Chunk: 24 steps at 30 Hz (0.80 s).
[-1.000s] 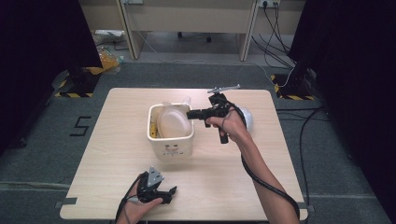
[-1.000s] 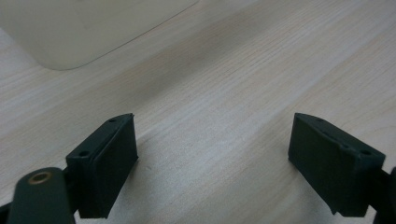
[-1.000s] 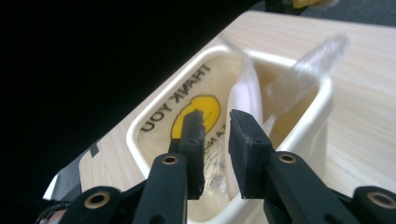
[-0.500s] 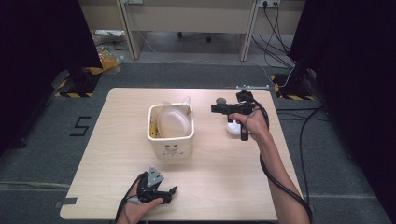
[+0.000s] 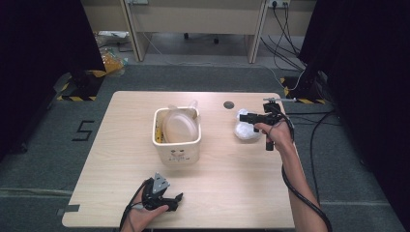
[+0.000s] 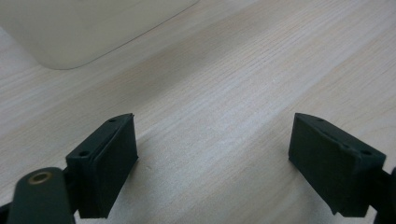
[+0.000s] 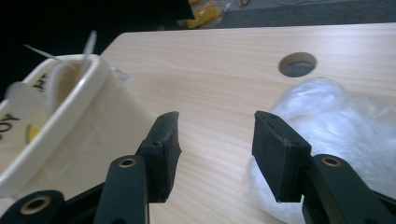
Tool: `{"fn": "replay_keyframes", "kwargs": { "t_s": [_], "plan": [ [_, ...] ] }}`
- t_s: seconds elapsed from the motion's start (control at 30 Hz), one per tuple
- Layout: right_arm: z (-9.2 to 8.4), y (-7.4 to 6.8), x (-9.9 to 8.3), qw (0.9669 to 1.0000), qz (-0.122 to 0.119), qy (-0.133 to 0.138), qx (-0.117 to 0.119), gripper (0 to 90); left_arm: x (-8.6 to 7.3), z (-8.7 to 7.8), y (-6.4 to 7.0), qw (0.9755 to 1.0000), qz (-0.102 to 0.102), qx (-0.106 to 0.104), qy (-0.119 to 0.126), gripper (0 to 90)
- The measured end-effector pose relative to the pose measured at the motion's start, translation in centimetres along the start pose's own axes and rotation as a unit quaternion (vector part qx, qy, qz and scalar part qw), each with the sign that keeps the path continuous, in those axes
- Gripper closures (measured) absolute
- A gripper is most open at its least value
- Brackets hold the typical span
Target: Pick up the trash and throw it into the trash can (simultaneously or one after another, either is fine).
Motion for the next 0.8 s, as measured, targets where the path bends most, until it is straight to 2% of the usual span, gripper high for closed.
{"fn": "replay_keyframes", "kwargs": {
  "t_s": [0.37,0.8],
  "plan": [
    [1.2,1.7,-0.8,0.9994,0.017,-0.004,-0.028,42.9,0.0,0.0,0.0,1.0,0.0,0.0,0.0,14.4],
    [2.0,2.6,-1.2,0.9985,0.023,-0.008,-0.049,40.1,0.0,0.0,0.0,1.0,0.0,0.001,0.0,14.4]
  ]
}}
Point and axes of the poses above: each handheld gripper's, and its own axes: z roughly forward along the jaws, x roughly out of its top, y roughly to its right, the point moved 1 cm from there along z, roughly forward along the jaws, and after that the axes turned 7 degrees about -x, right-handed, at the moved point
